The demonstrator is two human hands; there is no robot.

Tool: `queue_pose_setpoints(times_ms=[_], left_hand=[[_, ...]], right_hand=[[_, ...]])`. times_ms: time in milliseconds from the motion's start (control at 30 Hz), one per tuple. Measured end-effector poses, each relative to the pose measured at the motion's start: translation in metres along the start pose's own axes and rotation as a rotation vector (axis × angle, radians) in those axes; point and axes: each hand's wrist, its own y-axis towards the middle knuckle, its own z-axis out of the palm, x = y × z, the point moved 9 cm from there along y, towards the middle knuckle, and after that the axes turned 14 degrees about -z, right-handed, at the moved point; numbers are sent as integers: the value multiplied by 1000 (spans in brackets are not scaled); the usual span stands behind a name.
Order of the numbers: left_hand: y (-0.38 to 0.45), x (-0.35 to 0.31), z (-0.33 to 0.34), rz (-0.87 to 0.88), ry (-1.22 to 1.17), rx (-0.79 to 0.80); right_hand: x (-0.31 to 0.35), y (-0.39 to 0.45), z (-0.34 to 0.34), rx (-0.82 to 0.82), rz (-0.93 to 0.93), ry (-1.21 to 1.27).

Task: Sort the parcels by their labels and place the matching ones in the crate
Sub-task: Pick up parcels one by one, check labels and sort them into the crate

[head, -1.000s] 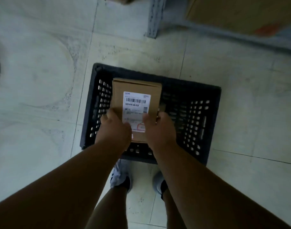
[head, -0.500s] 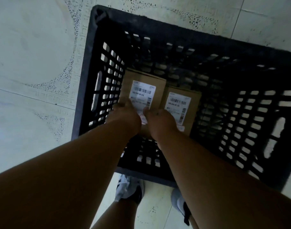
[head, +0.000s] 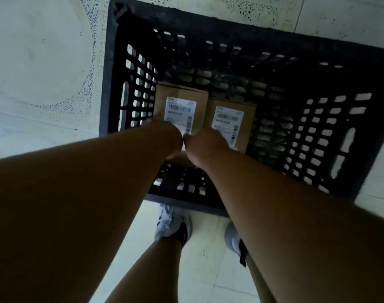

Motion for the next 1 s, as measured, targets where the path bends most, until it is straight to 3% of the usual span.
queue_pose_setpoints(times_ms=[133, 300, 433, 767, 900, 1000], left_hand=[[-81, 5, -64, 54, -131, -250], [-211, 24, -117, 248, -272, -229], [-326, 67, -174, 365, -362, -301], [-616, 194, -341, 707, -858, -685], [-711, 219, -379, 853, -896, -885], [-759, 219, -383, 953, -969, -889]], right_hand=[[36, -55, -61, -103, -116, -135], [121, -181, -180, -474, -344, -195], [185, -296, -253, -617, -426, -233], [331, -587, -368, -940, -778, -55], [354, -667, -393, -1067, -869, 28], [351, -713, -405, -1151, -943, 29]])
